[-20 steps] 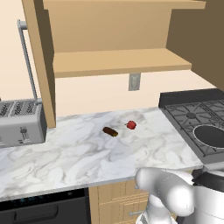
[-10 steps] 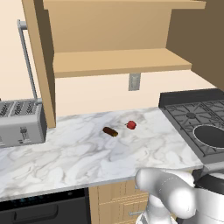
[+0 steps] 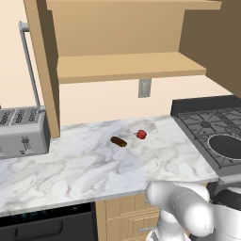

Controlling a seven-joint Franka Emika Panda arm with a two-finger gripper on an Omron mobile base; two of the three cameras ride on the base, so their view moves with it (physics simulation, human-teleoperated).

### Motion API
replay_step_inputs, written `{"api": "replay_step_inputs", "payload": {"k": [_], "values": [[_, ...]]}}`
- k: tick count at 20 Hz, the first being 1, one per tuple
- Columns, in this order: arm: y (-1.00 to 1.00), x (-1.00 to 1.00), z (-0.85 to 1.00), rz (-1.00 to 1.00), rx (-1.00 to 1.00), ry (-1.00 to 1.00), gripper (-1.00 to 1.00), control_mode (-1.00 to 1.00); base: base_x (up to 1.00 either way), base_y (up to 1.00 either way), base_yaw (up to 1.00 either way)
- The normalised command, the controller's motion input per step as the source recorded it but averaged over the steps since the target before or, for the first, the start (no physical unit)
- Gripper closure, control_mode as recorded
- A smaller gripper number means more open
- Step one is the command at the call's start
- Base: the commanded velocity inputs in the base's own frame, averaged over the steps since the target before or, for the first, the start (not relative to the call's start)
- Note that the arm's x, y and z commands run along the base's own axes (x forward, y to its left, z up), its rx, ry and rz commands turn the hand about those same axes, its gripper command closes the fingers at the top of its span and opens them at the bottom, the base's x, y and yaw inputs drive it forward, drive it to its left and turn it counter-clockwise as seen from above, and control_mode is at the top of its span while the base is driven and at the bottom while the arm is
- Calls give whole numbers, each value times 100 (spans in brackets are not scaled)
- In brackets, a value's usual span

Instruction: Pick the pan from the cabinet and place it on the stove. Then turn on the stove burner for the pan.

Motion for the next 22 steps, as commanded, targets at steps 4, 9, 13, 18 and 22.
{"api": "replay_step_inputs", "payload": {"k": [4, 9, 13, 18, 22], "values": [[1, 18, -18, 0, 0, 0, -100, -100, 0, 0, 0], [0, 12, -16, 0, 0, 0, -100, -100, 0, 0, 0], [0, 3, -17, 0, 0, 0, -100, -100, 0, 0, 0], [0, 8, -14, 0, 0, 0, -100, -100, 0, 0, 0], [0, 10, -10, 0, 0, 0, -100, -100, 0, 0, 0]]}}
